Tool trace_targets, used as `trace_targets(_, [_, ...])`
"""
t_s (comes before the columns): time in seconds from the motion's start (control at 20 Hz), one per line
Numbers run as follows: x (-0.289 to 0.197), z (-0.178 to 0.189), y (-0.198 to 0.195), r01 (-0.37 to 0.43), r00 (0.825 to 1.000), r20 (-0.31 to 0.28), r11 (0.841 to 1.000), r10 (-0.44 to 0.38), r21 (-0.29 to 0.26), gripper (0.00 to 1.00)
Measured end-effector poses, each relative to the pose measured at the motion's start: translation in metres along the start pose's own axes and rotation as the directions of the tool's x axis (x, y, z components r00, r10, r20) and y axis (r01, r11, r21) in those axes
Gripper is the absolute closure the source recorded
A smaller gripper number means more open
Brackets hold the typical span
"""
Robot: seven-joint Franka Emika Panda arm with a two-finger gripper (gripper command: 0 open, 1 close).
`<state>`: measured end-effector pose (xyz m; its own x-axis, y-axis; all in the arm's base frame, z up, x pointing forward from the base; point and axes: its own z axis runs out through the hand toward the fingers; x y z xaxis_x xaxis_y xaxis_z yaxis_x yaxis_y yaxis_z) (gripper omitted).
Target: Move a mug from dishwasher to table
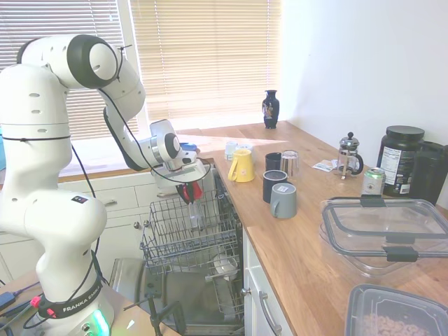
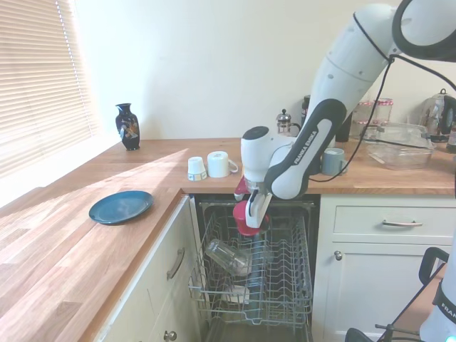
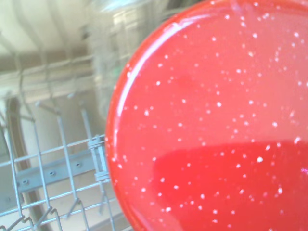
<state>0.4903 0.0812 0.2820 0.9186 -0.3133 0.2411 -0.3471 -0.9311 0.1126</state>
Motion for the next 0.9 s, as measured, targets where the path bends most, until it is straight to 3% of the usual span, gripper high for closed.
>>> trace_targets(0.4, [0.024,-0.039,0.067,-0.175,0.983,0.064,0.982,0.171,0.068,1.00])
trace_targets(0.65, [0.043,-0.049,0.125,-0.284,0.957,0.091,0.955,0.276,0.090,1.00])
trace_targets(0.9, [0.055,-0.045,0.172,-0.365,0.927,0.120,0.928,0.355,0.073,1.00])
